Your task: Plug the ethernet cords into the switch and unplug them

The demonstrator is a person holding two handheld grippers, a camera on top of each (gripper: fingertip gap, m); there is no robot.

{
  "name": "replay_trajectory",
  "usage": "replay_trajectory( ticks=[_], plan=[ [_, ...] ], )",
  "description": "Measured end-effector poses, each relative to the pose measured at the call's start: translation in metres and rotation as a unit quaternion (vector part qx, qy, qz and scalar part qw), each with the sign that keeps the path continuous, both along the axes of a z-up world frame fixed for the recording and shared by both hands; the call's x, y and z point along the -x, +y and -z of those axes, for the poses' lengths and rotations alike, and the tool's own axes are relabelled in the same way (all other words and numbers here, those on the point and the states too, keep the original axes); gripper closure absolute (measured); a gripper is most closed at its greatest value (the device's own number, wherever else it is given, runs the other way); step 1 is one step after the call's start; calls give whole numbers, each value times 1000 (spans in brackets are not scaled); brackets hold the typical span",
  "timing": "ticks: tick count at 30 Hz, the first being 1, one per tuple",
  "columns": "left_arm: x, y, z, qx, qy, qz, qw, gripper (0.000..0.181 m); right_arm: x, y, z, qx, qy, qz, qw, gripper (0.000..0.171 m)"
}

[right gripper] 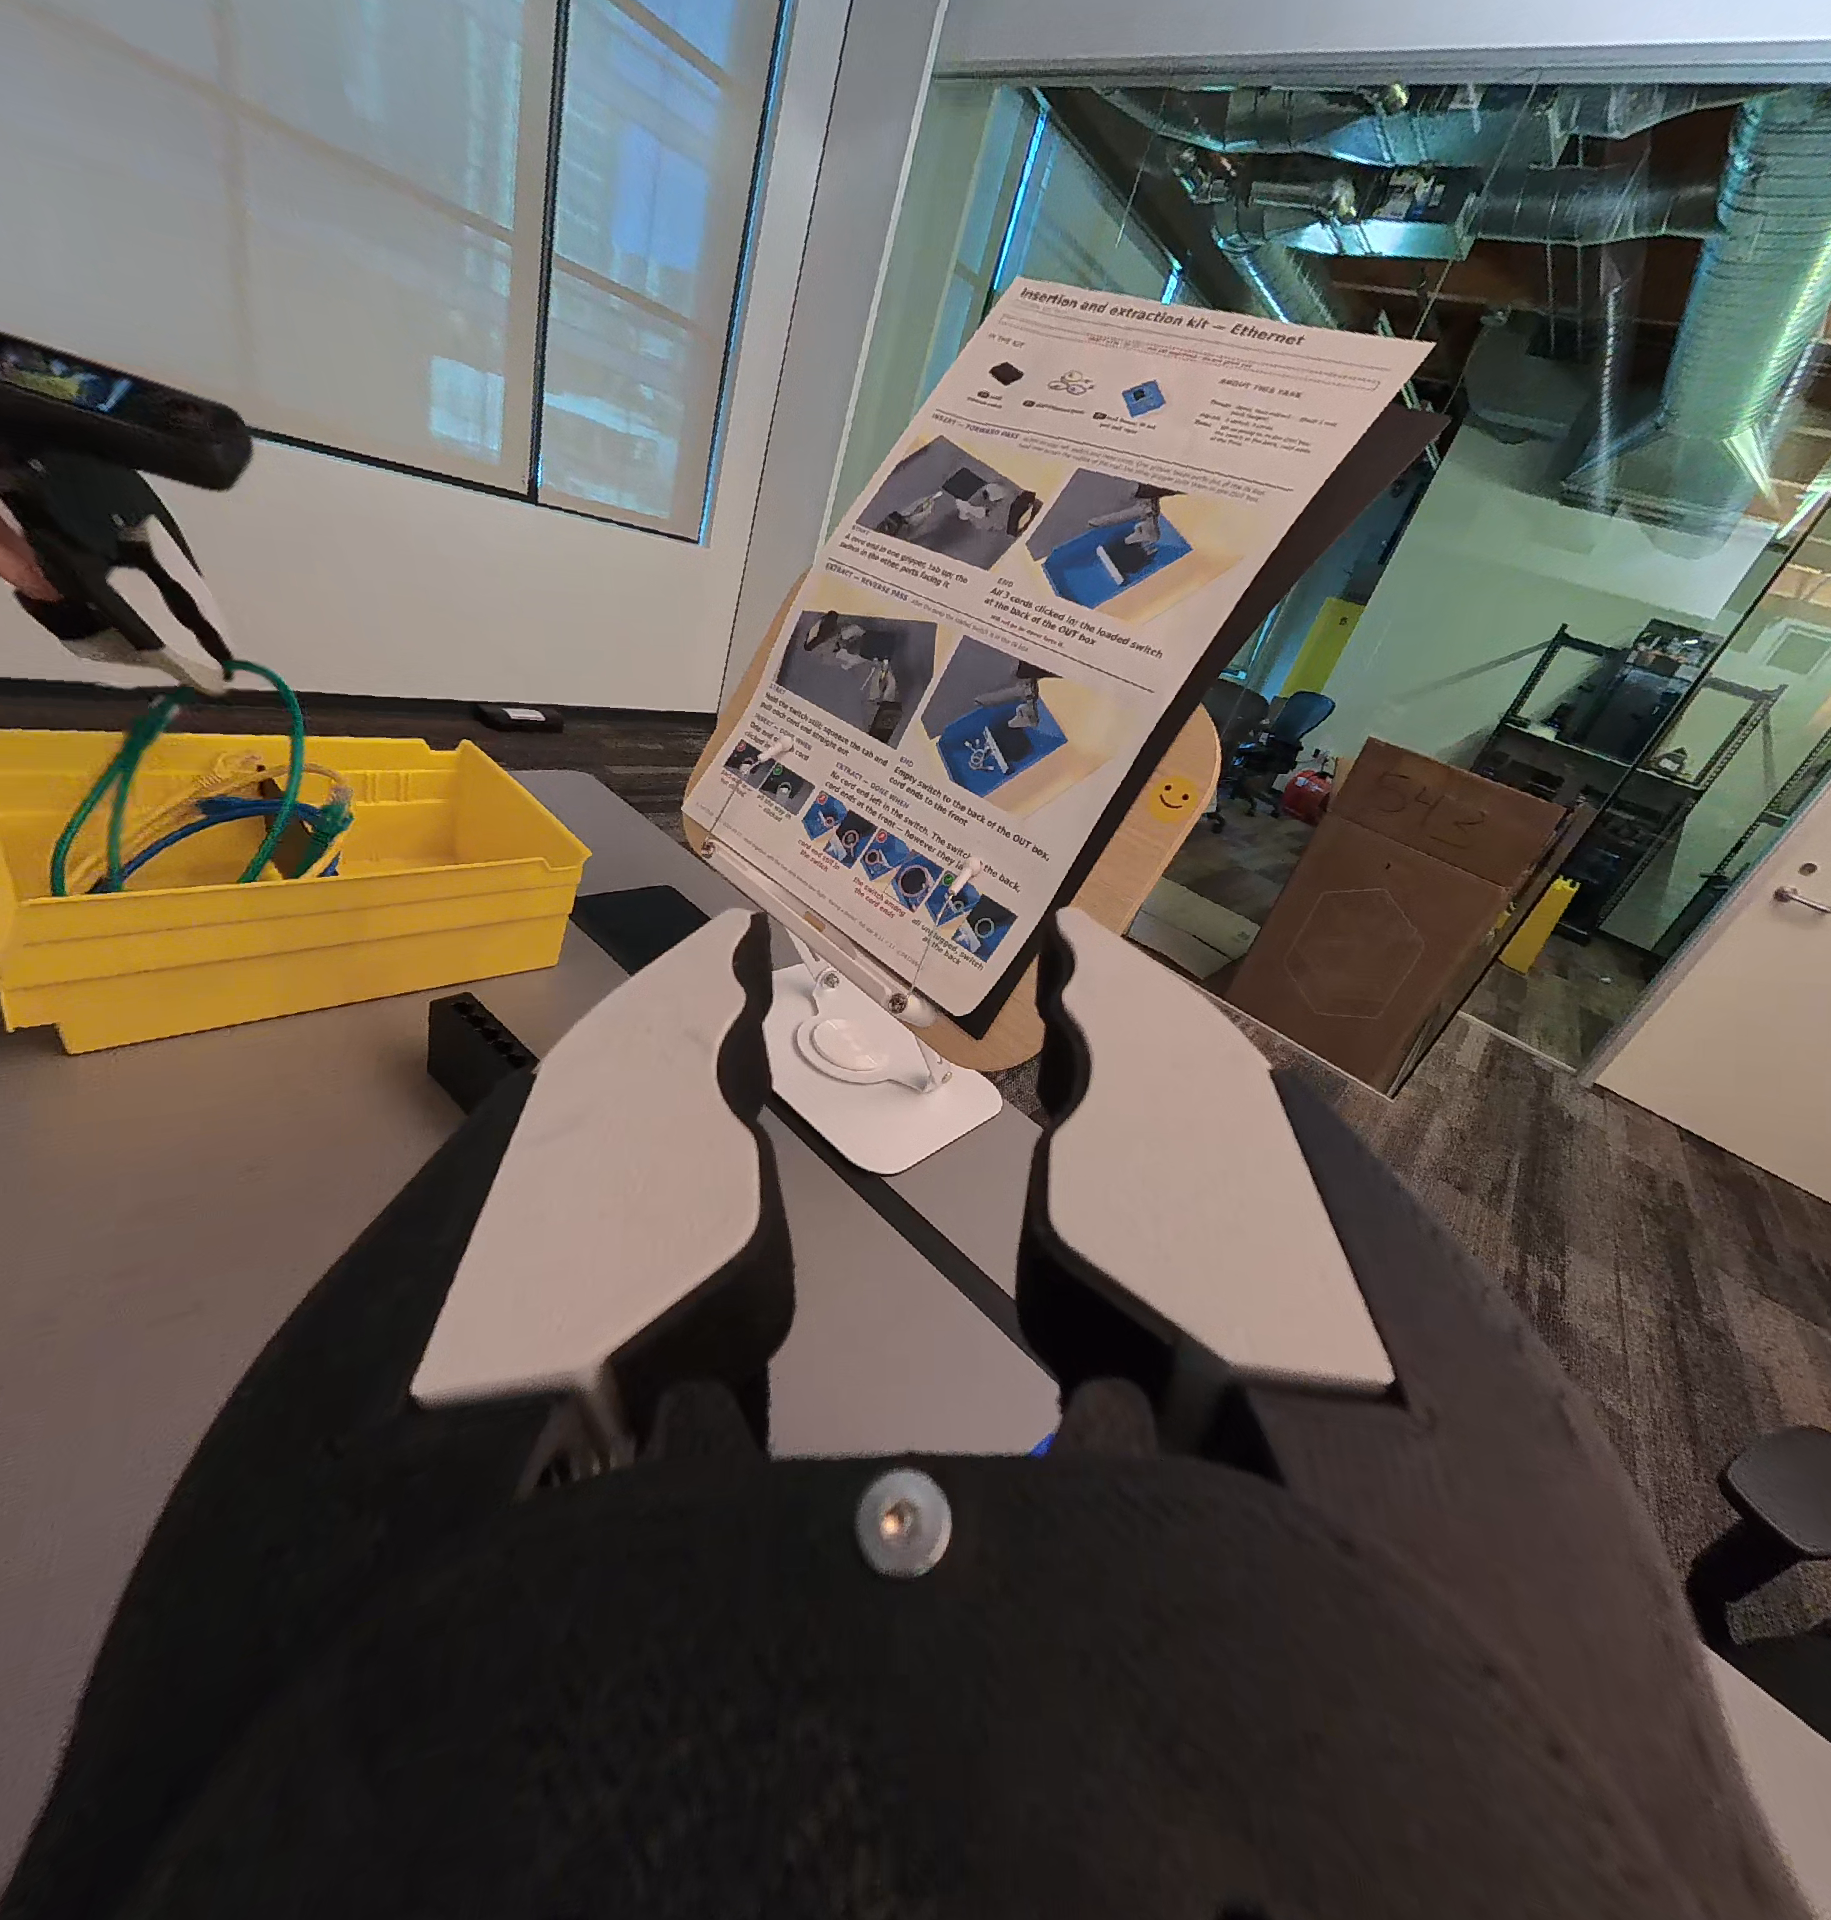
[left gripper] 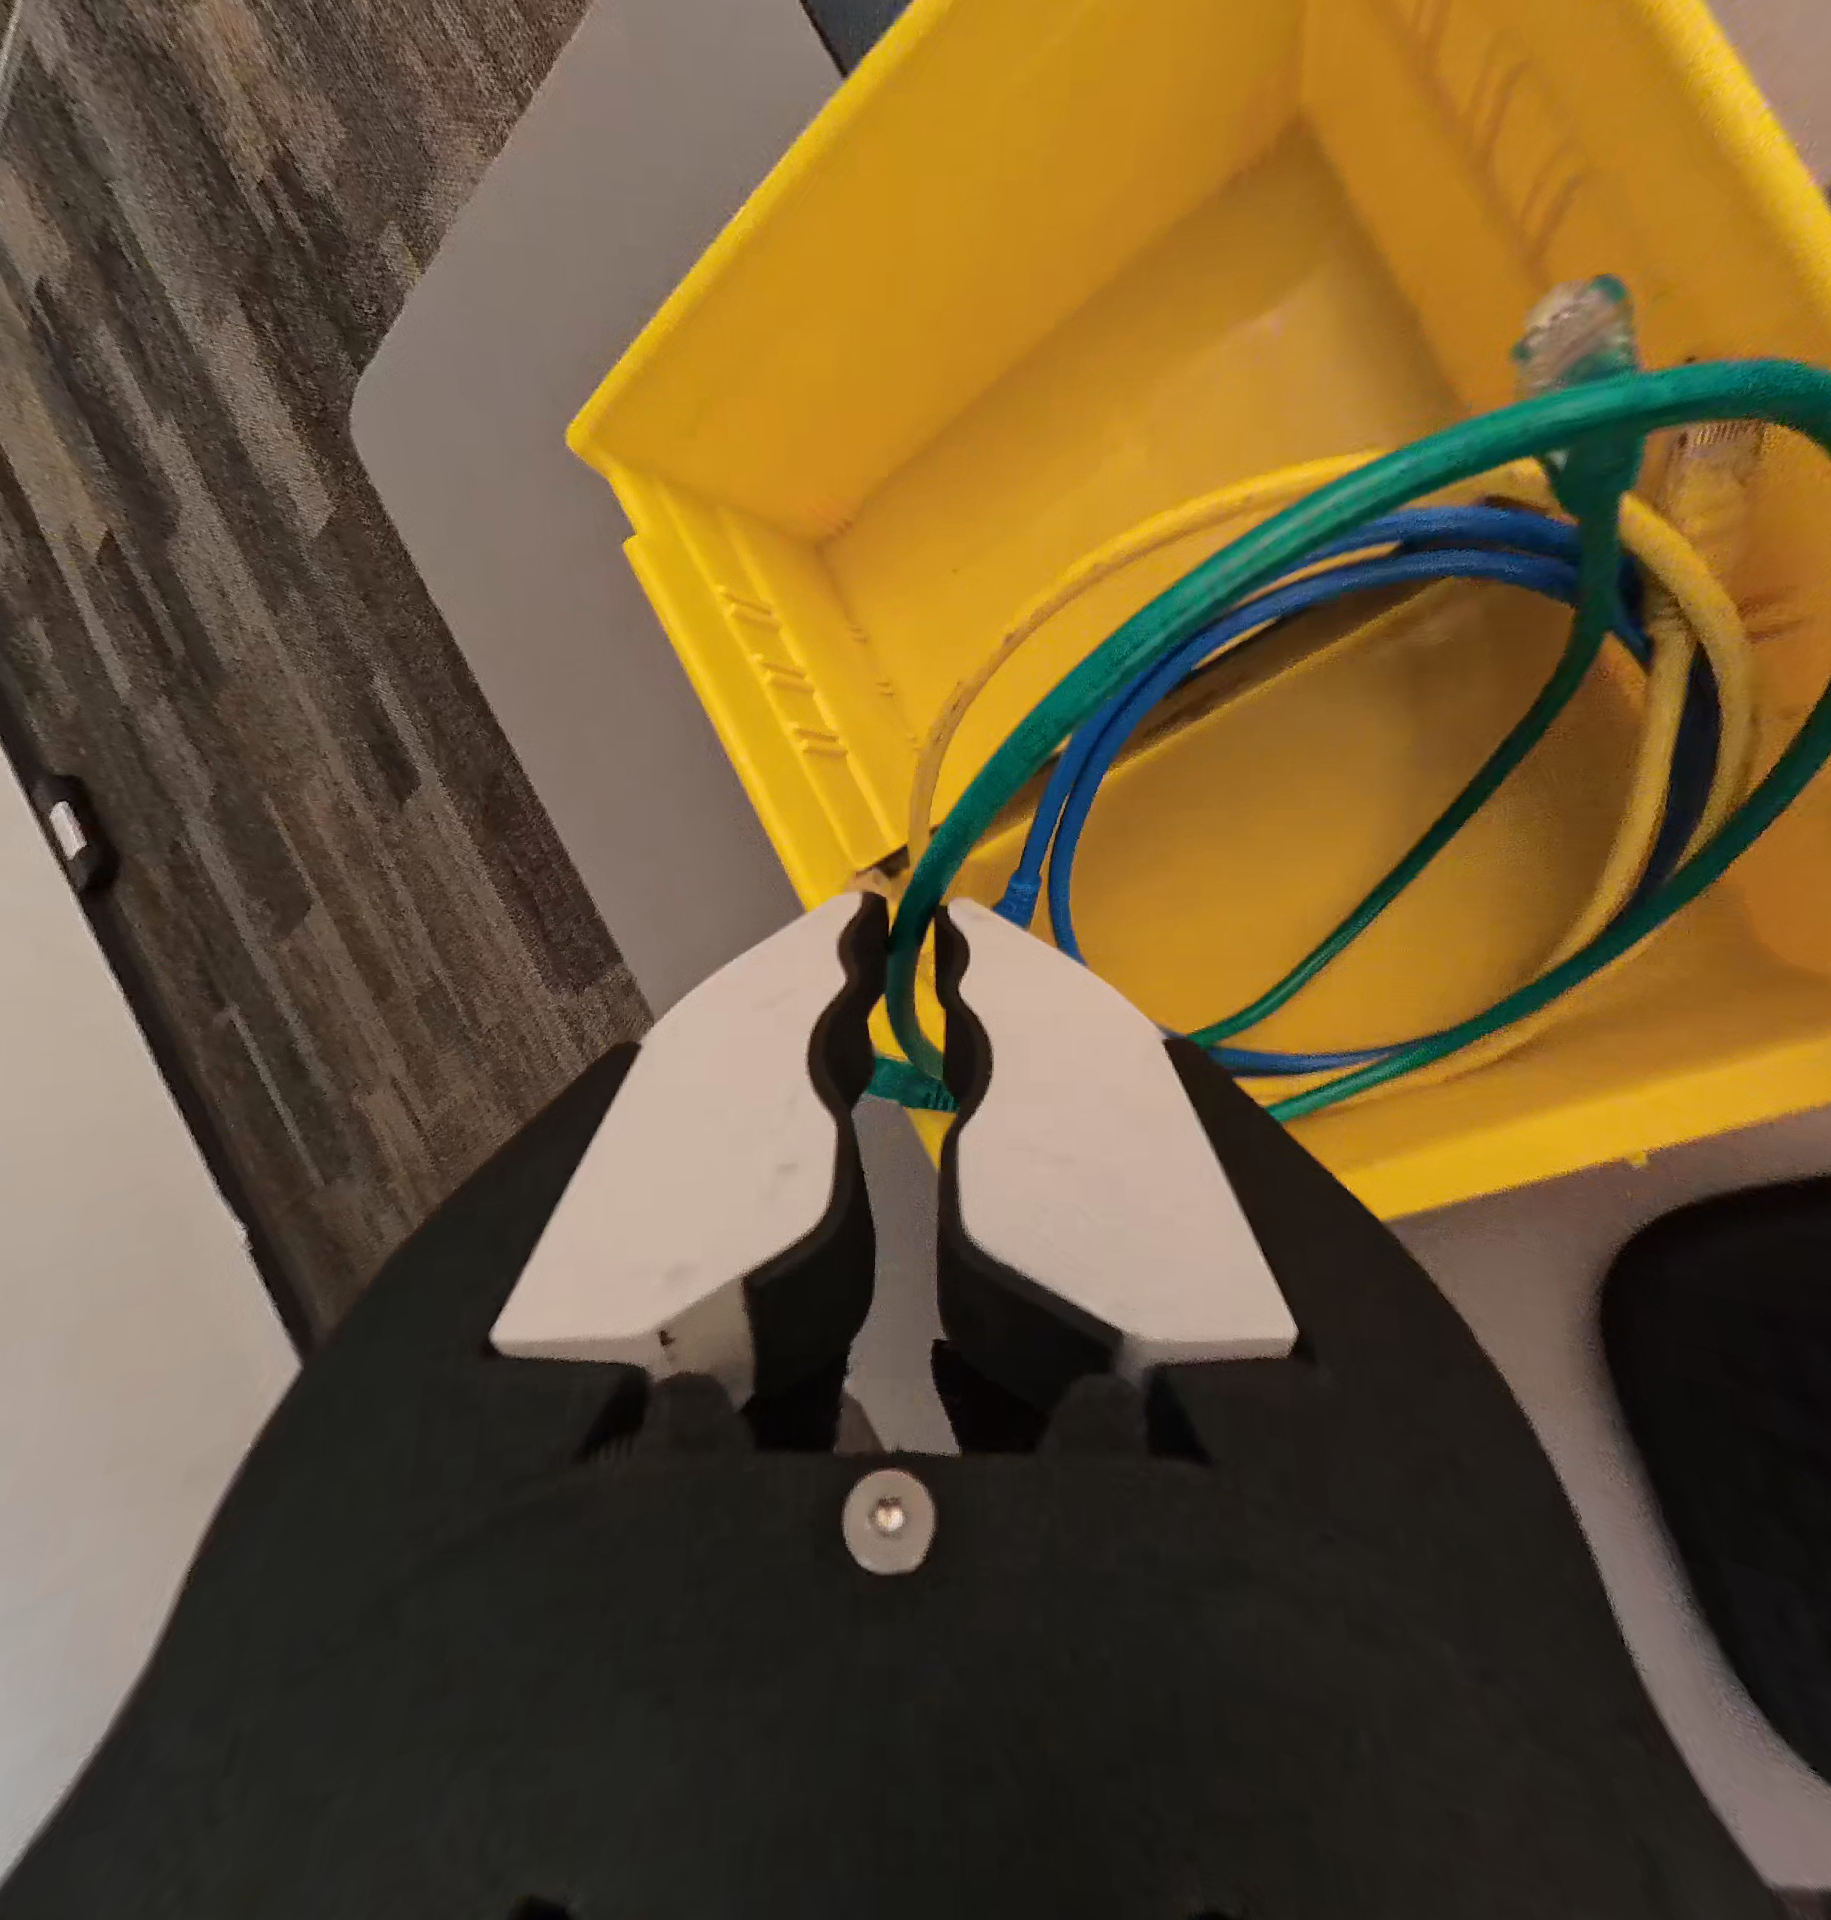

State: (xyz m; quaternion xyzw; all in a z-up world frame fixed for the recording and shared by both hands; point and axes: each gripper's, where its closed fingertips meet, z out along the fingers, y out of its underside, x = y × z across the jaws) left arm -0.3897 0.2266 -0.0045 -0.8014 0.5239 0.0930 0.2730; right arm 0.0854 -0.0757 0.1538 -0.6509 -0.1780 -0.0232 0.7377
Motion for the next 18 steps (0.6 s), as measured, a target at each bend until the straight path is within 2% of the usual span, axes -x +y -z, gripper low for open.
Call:
replay_trajectory(
  ticks=[6, 12, 16, 18],
  plan=[
    [-2, -16, -47, -58, 26, 24, 998, 175, 0, -5, -3, -7, 1, -2, 1000, 121],
    [-24, -41, -148, -152, 22, 63, 986, 176, -7, -3, 0, -2, 6, 4, 1000, 121],
    [-67, -77, -215, -181, -37, 106, 977, 176, -11, -4, 1, 0, 11, 7, 1000, 121],
    [-99, -106, -223, -149, -66, 135, 977, 176, -11, -4, 1, 2, 12, 6, 1000, 121]
  ],
)
